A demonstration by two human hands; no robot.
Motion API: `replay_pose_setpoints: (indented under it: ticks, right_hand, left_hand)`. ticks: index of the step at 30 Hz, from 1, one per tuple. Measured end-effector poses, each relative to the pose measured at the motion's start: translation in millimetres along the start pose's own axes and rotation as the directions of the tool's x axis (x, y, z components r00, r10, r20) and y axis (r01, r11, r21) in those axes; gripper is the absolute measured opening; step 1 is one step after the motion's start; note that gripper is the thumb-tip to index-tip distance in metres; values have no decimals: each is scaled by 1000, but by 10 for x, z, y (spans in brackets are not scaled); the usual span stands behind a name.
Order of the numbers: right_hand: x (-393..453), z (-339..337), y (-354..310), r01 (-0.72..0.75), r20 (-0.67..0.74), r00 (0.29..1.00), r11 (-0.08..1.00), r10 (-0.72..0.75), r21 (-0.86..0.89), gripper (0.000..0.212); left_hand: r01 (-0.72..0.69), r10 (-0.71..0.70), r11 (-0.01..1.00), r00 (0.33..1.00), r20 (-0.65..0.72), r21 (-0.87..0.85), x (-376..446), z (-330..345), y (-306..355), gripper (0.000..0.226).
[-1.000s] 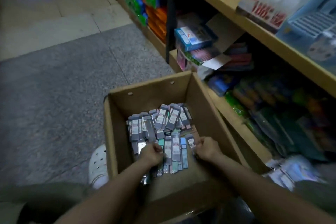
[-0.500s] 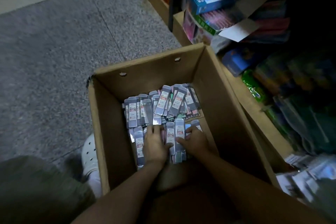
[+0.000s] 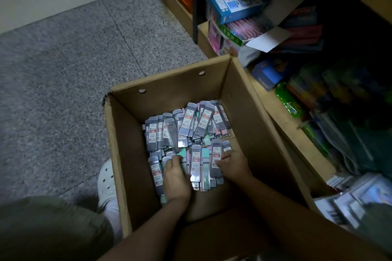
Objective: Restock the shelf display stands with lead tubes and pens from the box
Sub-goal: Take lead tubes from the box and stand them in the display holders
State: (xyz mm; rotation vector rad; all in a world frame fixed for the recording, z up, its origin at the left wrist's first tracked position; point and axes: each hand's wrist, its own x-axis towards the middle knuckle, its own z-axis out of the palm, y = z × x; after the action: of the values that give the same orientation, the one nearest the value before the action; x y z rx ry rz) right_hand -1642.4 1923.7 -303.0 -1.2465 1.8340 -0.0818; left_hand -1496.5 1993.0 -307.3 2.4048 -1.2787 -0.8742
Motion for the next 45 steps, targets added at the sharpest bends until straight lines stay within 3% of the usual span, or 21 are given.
replay_pose_setpoints:
  ticks: [2, 5, 7, 11, 15, 17, 19, 21, 22, 24, 28, 31, 33, 35, 38, 41, 45]
  right_hand:
    - [6, -13, 41, -39, 8, 999, 999, 39, -6, 21]
    - [11, -36, 125, -53, 94, 994, 994, 62, -96, 35]
    - [19, -67, 142, -66, 100, 992, 991, 78, -119, 37]
    - [35, -106, 116, -114, 94, 988, 992, 119, -57, 30]
    - [-5, -164, 102, -140, 112, 984, 990, 138, 7, 18]
    - [-26, -209, 105, -120, 113, 987, 993, 118, 17, 21]
    - [-54, -254, 93, -108, 113, 988, 993, 102, 49, 24]
    - [-97, -267, 61, -114, 170, 982, 972, 79, 207, 26]
    - [-134, -265, 22, -115, 216, 975, 944, 48, 308, 28]
    - [-198, -245, -64, -72, 256, 966, 897, -47, 436, 32]
    - [-262, -180, -209, 35, 234, 958, 874, -168, 485, 33]
    - [-255, -179, -251, 42, 249, 951, 875, -183, 483, 32]
    - [-217, -188, -232, 38, 281, 942, 888, -185, 458, 33]
    - [-138, -189, -162, 72, 257, 953, 944, -161, 323, 44]
    - [-20, -154, -49, 130, 176, 977, 991, -122, -37, 68]
    - [24, 5, -44, 170, 171, 976, 965, -137, -198, 86]
    - [76, 188, -92, 203, 108, 976, 967, -188, -151, 76]
  left_hand:
    - [6, -6, 1000, 1000, 12, 1, -15, -7, -15, 46]
    - [36, -36, 999, 999, 29, -3, -6, -1, 2, 42]
    - [44, -50, 996, 996, 70, 78, 46, 9, 32, 39]
    - [40, -74, 961, 991, 113, 274, 139, 13, 59, 28]
    - [-9, -33, 948, 992, 126, 319, 181, 43, 32, 23]
    - [26, -41, 983, 996, 77, 183, 177, 44, 75, 24]
    - [86, -79, 988, 995, 53, -130, 176, 26, 158, 15]
    - [183, -113, 875, 977, 178, -448, 189, -17, 275, 4]
    - [266, -138, 777, 956, 257, -571, 180, -38, 331, 11]
    - [409, -169, 591, 906, 389, -695, 151, -68, 383, 15]
    - [484, -52, 389, 861, 506, -784, 104, -90, 364, 14]
    - [425, -45, 409, 893, 448, -807, 92, -105, 374, 9]
    - [417, -121, 394, 907, 403, -819, 116, -97, 372, 14]
    - [443, -260, 350, 892, 369, -826, 164, -109, 344, 19]
    - [486, -402, 252, 839, 367, -837, 220, -134, 276, 27]
    - [502, -423, 293, 831, 361, -814, 234, -107, 260, 29]
    - [483, -405, 362, 852, 333, -797, 225, -79, 265, 22]
